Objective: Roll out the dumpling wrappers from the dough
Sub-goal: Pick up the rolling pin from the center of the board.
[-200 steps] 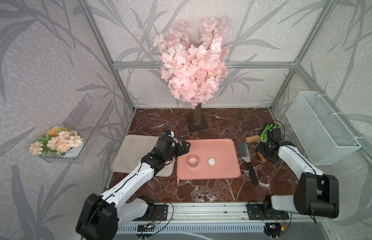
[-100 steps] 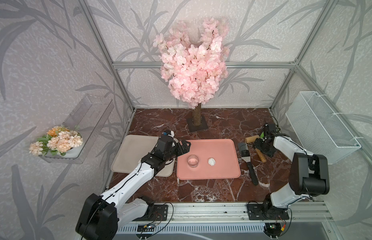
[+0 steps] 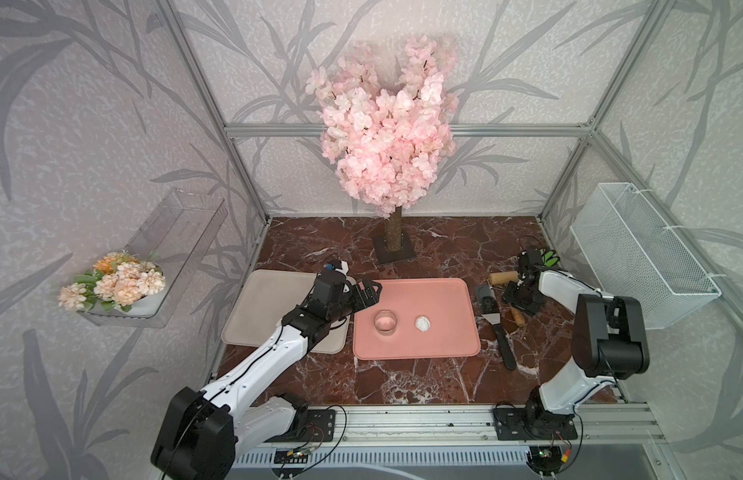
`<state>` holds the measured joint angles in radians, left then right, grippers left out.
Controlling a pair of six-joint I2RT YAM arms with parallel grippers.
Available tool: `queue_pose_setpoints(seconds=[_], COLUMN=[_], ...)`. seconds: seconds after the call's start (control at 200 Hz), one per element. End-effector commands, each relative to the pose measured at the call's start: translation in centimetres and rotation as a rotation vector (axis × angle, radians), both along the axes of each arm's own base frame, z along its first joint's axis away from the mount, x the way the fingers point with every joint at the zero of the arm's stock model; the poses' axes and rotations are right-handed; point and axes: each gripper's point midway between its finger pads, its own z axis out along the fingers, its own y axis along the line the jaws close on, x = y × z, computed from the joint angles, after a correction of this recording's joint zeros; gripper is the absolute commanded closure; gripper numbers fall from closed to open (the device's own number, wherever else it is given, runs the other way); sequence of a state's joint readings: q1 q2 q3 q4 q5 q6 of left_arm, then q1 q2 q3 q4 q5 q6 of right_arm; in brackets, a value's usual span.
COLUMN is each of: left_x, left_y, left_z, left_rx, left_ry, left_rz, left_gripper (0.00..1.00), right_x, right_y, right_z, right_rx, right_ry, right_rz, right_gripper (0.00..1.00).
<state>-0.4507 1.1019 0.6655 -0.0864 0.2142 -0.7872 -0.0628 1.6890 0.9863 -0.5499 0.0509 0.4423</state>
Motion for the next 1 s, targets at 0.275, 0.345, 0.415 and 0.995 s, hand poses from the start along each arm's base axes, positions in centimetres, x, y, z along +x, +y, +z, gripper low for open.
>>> queue_pose_setpoints(seconds=[0.275,0.345,0.415,0.995], left_x=[0.2,0.2,0.1,0.5], left_y=[-0.5,-0.5,-0.5,-0.6], left_z=[1.0,1.1,1.0,2.8], left_rx=[-0.024,-0.024,-0.022,-0.016], left_ry=[-0.024,-0.027,-0.026,-0.063], left_rz=[-0.012,-0.014,-0.014,-0.023], left_gripper=[0.00,0.00,0.00,0.00], right_x=[0.3,0.2,0.1,1.4], right_y=[0.7,0.6,0.7,2.3], right_z=[-0.6,-0.8,-0.8,3.9], right_rx=[-0.024,-0.028,-0.026,-0.055], right_ry=[0.036,0.043,0.043,-0.079], right_rz=[0.036,0.037,0.039,0.126], right_gripper=[0.53,0.58,0.62,0.86])
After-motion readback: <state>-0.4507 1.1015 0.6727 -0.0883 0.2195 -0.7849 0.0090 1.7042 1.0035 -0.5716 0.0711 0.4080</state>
